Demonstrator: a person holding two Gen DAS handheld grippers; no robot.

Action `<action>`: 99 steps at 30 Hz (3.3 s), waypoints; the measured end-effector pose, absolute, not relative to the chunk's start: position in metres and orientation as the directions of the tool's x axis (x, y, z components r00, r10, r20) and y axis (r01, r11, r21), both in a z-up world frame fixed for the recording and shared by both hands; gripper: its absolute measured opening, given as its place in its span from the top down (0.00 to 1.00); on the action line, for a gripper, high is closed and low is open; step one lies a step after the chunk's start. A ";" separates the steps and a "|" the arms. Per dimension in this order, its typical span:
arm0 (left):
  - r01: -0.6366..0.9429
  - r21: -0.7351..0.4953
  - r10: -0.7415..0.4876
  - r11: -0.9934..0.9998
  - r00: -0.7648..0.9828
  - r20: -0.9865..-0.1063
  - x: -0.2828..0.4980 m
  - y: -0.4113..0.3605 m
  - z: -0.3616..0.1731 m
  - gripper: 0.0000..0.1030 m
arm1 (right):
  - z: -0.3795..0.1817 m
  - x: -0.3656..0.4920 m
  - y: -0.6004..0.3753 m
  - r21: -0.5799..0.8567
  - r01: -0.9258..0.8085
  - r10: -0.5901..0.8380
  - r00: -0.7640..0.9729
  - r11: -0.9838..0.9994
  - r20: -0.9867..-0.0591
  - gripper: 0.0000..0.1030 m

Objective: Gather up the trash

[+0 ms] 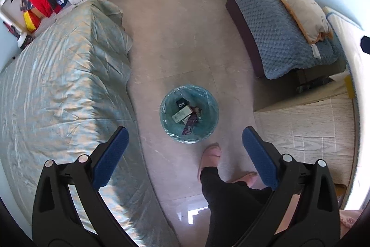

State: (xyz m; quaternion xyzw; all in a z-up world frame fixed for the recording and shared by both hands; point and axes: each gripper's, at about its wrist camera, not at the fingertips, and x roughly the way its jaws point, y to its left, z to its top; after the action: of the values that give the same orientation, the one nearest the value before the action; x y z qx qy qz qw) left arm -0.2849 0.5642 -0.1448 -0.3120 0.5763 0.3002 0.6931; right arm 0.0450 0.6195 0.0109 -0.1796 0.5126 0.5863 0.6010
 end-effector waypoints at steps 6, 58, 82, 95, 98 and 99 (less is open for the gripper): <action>-0.718 -0.115 0.013 0.686 0.170 -0.985 -0.266 0.559 -0.147 0.07 | 0.010 0.046 0.594 0.408 -0.844 0.534 -0.180 0.347 -0.826 0.06; 0.513 -0.159 -0.376 0.844 0.353 -0.857 -0.010 0.138 0.049 0.07 | 0.060 -0.123 0.084 0.226 0.303 0.040 0.515 0.926 -0.856 0.06; 0.624 -0.107 -0.421 0.774 0.381 -0.823 -0.001 0.106 0.080 0.06 | 0.079 -0.137 0.047 0.191 0.446 -0.113 0.571 0.874 -0.813 0.06; 0.631 -0.105 -0.416 0.768 0.369 -0.831 -0.001 0.102 0.083 0.06 | 0.079 -0.137 0.043 0.193 0.442 -0.111 0.574 0.876 -0.812 0.06; 0.633 -0.114 -0.424 0.766 0.363 -0.830 -0.002 0.102 0.084 0.06 | 0.079 -0.139 0.042 0.192 0.443 -0.111 0.573 0.876 -0.812 0.06; 0.632 -0.117 -0.425 0.766 0.361 -0.830 -0.002 0.102 0.084 0.06 | 0.079 -0.139 0.042 0.192 0.444 -0.113 0.573 0.875 -0.812 0.06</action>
State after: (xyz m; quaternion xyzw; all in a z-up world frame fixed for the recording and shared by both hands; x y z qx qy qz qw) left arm -0.0021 0.1015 0.0837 0.1116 0.4635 -0.3232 0.8175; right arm -0.1391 0.0419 0.0789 0.1912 0.4331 -0.1608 0.8660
